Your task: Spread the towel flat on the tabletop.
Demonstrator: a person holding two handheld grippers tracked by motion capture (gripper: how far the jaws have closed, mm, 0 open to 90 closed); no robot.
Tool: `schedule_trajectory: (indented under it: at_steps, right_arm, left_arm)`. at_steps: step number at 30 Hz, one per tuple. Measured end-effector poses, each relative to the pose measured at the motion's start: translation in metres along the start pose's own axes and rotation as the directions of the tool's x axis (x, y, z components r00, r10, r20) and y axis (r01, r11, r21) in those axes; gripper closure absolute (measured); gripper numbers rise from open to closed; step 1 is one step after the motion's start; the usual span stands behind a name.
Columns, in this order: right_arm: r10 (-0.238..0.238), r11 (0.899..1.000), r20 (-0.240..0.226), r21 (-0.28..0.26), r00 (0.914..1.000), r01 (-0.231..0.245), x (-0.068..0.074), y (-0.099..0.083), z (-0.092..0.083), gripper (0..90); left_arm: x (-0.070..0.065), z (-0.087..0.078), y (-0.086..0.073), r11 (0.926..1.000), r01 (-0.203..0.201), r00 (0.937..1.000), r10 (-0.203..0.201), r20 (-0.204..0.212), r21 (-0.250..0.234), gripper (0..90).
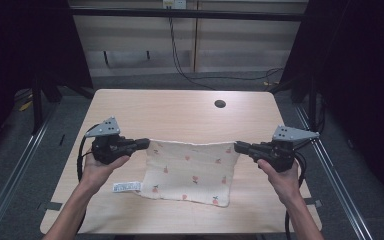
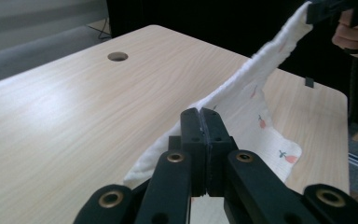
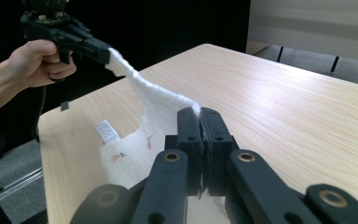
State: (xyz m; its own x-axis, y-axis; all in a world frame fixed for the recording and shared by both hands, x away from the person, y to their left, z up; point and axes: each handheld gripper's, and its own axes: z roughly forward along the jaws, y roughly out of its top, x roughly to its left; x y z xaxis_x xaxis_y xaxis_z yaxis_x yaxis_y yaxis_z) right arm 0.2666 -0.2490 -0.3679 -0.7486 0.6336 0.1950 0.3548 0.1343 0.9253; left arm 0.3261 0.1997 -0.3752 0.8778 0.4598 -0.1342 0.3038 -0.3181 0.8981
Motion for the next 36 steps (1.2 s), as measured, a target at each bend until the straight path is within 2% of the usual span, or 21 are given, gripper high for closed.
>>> schedule_trajectory:
  at_steps: [7, 10, 14, 15, 17, 19, 21, 24, 26, 30, 32, 34, 36]
  right_arm:
    - [0.0, 1.0, 0.006, 0.008, 1.0, 0.0, -0.012, 0.002, 0.014, 88.0]
    - [-0.003, 0.999, 0.006, 0.034, 1.0, 0.003, -0.019, 0.004, 0.031, 88.0]
    - [-0.022, 0.999, -0.001, 0.029, 0.9998, 0.022, -0.024, 0.003, 0.042, 87.8]
    - [-0.021, 0.999, -0.002, 0.025, 0.9998, 0.021, -0.027, 0.002, 0.047, 87.8]
    - [-0.018, 0.999, 0.001, 0.029, 0.9998, 0.018, -0.029, 0.001, 0.05, 87.8]
    - [-0.009, 0.999, 0.013, 0.046, 0.9999, 0.009, -0.035, -0.003, 0.06, 87.8]
    - [-0.003, 0.999, 0.014, 0.051, 0.9999, 0.002, -0.039, -0.005, 0.065, 87.8]
    - [0.0, 0.997, 0.026, 0.071, 0.9997, -0.002, -0.045, -0.009, 0.072, 87.8]
    - [0.002, 0.997, 0.034, 0.079, 0.9994, -0.004, -0.046, -0.01, 0.075, 87.9]
    - [0.027, 0.994, 0.06, 0.1, 0.9978, -0.033, -0.057, -0.015, 0.086, 87.7]
    - [0.049, 0.992, 0.067, 0.116, 0.9965, -0.056, -0.062, -0.017, 0.09, 87.4]
    - [0.043, 0.988, 0.073, 0.143, 0.9964, -0.053, -0.065, -0.02, 0.096, 87.3]
    - [0.048, 0.987, 0.076, 0.146, 0.9959, -0.059, -0.066, -0.021, 0.098, 87.3]
  left_arm:
    - [0.001, -0.008, -0.002, 1.0, -0.003, 0.9998, 0.003, -0.019, 0.0, 89.8]
    - [0.009, -0.007, -0.003, 0.9998, 0.021, 0.9993, -0.021, -0.031, 0.005, 89.8]
    - [0.019, 0.0, -0.009, 0.9986, 0.043, 0.9983, -0.042, -0.041, 0.031, 89.8]
    - [0.025, 0.005, -0.013, 0.9971, 0.061, 0.9973, -0.06, -0.043, 0.045, 89.7]
    - [0.028, 0.007, -0.015, 0.9966, 0.065, 0.9968, -0.063, -0.049, 0.05, 89.6]
    - [0.041, 0.015, -0.021, 0.9933, 0.09, 0.994, -0.085, -0.069, 0.072, 89.5]
    - [0.046, 0.019, -0.025, 0.992, 0.103, 0.993, -0.099, -0.064, 0.072, 89.5]
    - [0.051, 0.024, -0.028, 0.9907, 0.11, 0.9918, -0.104, -0.074, 0.08, 89.5]
    - [0.055, 0.03, -0.032, 0.9885, 0.13, 0.9895, -0.124, -0.073, 0.077, 89.5]
    - [0.064, 0.044, -0.038, 0.9847, 0.147, 0.987, -0.139, -0.081, 0.095, 89.5]
    - [0.066, 0.047, -0.04, 0.9824, 0.155, 0.9857, -0.147, -0.082, 0.104, 89.4]
    - [0.066, 0.049, -0.041, 0.9813, 0.158, 0.985, -0.149, -0.086, 0.11, 89.3]
    - [0.067, 0.051, -0.042, 0.9806, 0.16, 0.984, -0.15, -0.097, 0.113, 89.2]
